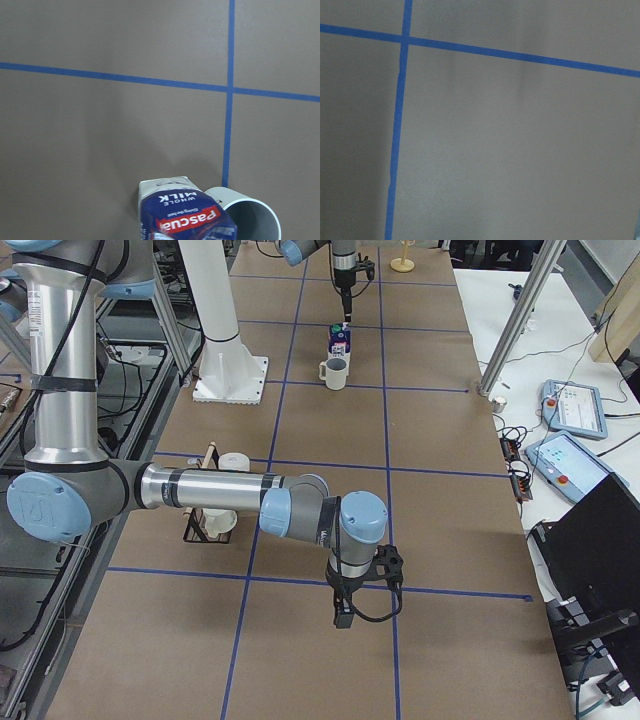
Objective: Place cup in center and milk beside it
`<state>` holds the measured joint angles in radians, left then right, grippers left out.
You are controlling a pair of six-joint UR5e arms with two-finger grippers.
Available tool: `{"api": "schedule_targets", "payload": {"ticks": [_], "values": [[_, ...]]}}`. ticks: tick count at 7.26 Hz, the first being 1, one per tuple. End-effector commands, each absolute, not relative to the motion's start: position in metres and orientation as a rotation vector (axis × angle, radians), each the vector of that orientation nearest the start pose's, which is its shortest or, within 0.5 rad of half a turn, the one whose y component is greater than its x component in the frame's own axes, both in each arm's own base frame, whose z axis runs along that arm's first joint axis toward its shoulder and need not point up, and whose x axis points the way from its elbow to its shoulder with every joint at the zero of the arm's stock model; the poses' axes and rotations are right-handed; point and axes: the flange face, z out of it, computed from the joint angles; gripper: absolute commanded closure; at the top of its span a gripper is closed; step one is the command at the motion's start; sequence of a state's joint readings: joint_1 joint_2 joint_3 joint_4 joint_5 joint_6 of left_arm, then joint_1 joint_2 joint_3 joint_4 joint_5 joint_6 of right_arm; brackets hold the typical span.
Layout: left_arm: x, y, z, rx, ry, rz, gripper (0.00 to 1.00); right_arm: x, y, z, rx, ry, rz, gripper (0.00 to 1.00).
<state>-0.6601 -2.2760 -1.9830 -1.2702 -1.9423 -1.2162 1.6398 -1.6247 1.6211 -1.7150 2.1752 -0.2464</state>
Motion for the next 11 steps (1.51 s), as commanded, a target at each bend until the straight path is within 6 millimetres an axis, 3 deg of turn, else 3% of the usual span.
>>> {"api": "schedule_targets", "payload": {"ticks": [1, 4, 7, 8, 9, 10, 11], "values": [[0.325, -0.459, 0.160, 0.146, 0.781, 0.010, 0.01, 0.108, -0.447, 0.687, -0.053, -0.618, -0.124, 0.00], [0.148, -0.515, 0.314, 0.175, 0.659, 0.232, 0.01, 0.108, -0.443, 0.690, -0.060, -0.620, -0.122, 0.00], [-0.017, -0.519, 0.466, 0.121, 0.681, 0.343, 0.01, 0.108, -0.443, 0.690, -0.060, -0.619, -0.122, 0.00], [-0.061, -0.513, 0.514, 0.109, 0.698, 0.348, 0.01, 0.107, -0.442, 0.691, -0.061, -0.621, -0.122, 0.00], [-0.084, -0.473, 0.577, 0.030, 0.736, 0.277, 0.01, 0.107, -0.442, 0.691, -0.061, -0.621, -0.122, 0.00], [-0.084, -0.433, 0.622, 0.012, 0.761, 0.253, 0.01, 0.107, -0.442, 0.691, -0.061, -0.621, -0.122, 0.00], [-0.084, -0.418, 0.646, 0.037, 0.757, 0.262, 0.01, 0.107, -0.442, 0.691, -0.061, -0.622, -0.121, 0.00]]}}
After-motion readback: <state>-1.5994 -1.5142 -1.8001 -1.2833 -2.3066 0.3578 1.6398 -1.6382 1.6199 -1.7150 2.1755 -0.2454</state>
